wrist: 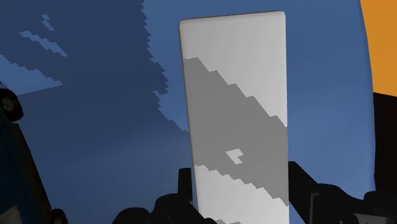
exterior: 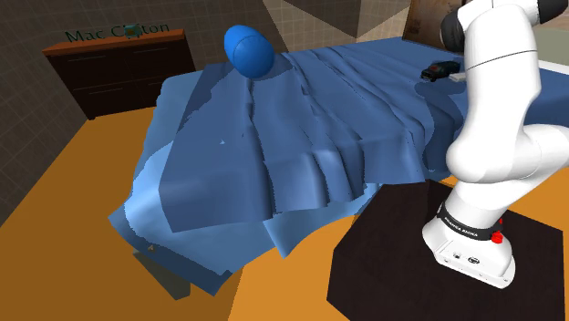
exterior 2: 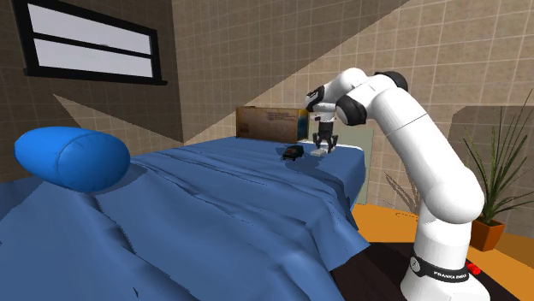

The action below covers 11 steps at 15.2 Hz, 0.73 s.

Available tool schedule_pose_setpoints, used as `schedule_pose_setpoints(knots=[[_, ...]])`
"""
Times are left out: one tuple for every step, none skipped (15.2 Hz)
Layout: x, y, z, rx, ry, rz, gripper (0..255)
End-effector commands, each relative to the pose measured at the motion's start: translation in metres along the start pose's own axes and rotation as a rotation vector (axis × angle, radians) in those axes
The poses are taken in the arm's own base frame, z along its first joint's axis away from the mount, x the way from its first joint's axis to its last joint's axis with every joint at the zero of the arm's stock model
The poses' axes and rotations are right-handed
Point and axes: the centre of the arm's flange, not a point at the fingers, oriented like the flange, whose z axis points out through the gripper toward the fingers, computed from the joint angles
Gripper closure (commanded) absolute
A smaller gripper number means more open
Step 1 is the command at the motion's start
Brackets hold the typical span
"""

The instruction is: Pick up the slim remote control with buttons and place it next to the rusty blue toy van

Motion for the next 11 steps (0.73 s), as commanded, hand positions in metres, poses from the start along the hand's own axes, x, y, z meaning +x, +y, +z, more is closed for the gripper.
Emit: schedule_pose_setpoints(knots=[[-0.001,0.0,0.01,-0.001,-0.001,0.0,255],[-0.001,0.0,0.015,-0.001,-0.001,0.0,255],[-0.001,0.0,0.021,-0.001,-0.001,0.0,255],[-0.001,0.0,0.026,-0.001,-0.001,0.0,255],[-0.001,0.0,0.031,-0.001,-0.001,0.0,255],[-0.001,0.0,0.037,-0.001,-0.001,0.0,255],[-0.001,-0.001,0.042,-0.001,-0.001,0.0,255],[-0.001,-0.001,0.047,-0.001,-0.001,0.0,255],[-0.001,-0.001,0.052,-0.001,-0.001,0.0,255],[-0.001,-0.001,0.055,-0.001,-0.001,0.0,255],[-0.001,-0.001,0.055,-0.001,-0.001,0.0,255]])
